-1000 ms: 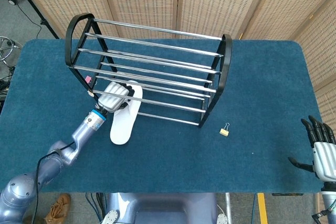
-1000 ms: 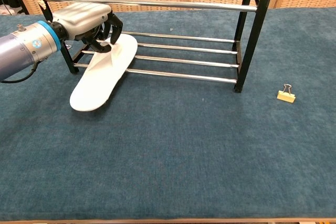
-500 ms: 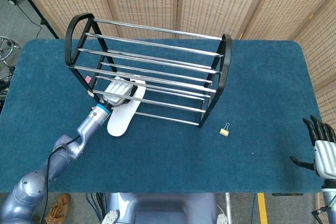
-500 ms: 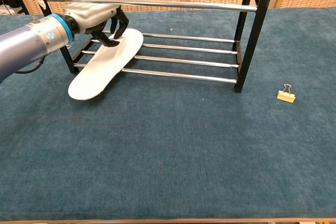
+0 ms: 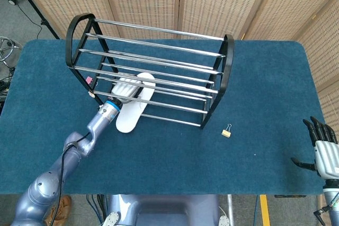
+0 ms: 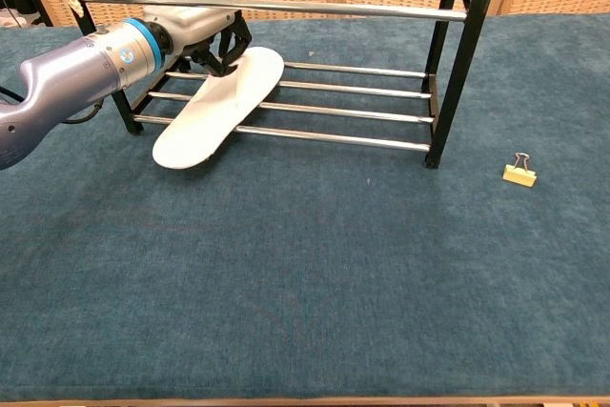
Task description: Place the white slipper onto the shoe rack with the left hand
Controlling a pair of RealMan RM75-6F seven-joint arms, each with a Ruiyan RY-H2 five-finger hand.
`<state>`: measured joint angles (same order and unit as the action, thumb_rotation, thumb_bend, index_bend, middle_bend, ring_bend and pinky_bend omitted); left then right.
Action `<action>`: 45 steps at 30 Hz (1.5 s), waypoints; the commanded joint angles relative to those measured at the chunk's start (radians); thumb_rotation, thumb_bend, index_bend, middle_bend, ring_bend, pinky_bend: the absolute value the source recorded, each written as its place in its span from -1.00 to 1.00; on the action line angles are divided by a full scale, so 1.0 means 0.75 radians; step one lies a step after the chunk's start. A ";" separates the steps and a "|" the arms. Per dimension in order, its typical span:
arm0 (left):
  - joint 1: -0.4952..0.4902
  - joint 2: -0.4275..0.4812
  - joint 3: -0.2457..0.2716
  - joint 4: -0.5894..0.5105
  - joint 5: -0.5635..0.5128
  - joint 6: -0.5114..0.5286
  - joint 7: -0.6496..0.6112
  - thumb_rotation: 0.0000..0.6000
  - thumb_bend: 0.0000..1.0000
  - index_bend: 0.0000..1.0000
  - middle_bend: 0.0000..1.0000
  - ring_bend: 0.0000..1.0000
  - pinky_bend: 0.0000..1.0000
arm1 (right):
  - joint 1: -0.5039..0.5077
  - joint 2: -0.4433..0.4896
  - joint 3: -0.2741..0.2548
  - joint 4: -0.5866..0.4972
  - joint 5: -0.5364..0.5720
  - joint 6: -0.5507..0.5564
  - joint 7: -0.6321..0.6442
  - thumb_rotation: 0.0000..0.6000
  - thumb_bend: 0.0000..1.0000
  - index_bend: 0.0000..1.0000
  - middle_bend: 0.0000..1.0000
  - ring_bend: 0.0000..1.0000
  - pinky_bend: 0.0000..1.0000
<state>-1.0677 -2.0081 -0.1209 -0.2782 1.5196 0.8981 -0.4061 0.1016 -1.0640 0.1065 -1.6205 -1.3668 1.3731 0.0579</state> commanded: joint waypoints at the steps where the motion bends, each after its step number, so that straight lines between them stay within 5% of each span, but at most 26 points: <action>1: -0.013 -0.012 -0.004 0.017 -0.008 -0.010 -0.004 1.00 0.04 0.51 0.18 0.05 0.29 | 0.002 0.000 0.002 0.002 0.004 -0.002 0.000 1.00 -1.00 -1.00 -1.00 -1.00 -1.00; 27: -0.091 -0.072 -0.025 0.115 -0.072 -0.098 0.027 1.00 0.03 0.50 0.16 0.01 0.29 | 0.004 0.000 0.004 0.025 0.024 -0.023 0.035 1.00 -1.00 -1.00 -1.00 -1.00 -1.00; 35: -0.091 -0.055 -0.012 0.099 -0.075 -0.151 0.019 1.00 -0.27 -0.11 -0.52 -0.70 -0.22 | 0.005 0.002 0.003 0.025 0.021 -0.024 0.041 1.00 -1.00 -1.00 -1.00 -1.00 -1.00; 45: -0.081 0.013 0.008 0.003 -0.071 -0.189 0.061 1.00 -0.46 -0.36 -0.77 -0.89 -0.46 | 0.001 0.006 -0.003 0.016 0.002 -0.014 0.052 1.00 -1.00 -1.00 -1.00 -1.00 -1.00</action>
<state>-1.1323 -2.0061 -0.1171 -0.2669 1.4657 0.7531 -0.3660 0.1024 -1.0595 0.1045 -1.6085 -1.3655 1.3622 0.0967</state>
